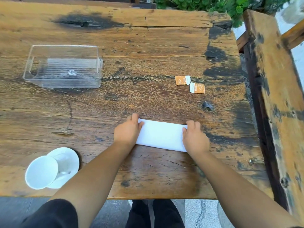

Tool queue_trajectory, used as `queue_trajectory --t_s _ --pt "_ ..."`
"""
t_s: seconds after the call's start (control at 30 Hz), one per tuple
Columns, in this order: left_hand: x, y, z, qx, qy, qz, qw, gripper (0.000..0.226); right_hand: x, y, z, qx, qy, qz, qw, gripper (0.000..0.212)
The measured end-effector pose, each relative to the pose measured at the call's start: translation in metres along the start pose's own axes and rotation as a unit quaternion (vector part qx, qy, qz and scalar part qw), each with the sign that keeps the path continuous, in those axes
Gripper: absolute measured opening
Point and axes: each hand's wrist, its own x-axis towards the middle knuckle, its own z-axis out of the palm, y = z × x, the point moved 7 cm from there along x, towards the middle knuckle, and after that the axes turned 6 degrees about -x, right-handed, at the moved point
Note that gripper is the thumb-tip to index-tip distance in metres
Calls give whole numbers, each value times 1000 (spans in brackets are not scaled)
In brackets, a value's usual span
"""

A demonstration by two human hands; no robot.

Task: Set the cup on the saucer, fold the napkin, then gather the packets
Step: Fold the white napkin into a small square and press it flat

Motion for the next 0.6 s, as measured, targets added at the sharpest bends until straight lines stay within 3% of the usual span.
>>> queue_trajectory --t_s 0.13,0.23,0.3,0.37,0.5,0.6 --pt "-15 27 -8 71 77 163 981 41 -22 -2 -15 -4 115 -24 993 51" --pt "-26 35 17 101 -47 277 954 49 -49 -31 -2 -41 100 -127 986 43" --pt "-29 30 24 119 -101 280 947 50 -61 -45 17 -82 23 -198 976 48" --pt "-38 28 20 152 -98 266 947 49 -52 -40 19 -103 -4 -228 968 54" --pt "-79 19 22 167 -122 196 959 52 -32 -27 4 -131 16 -219 967 42" --pt "-116 14 36 161 -175 132 962 58 -47 -42 -4 -113 51 -269 955 36"
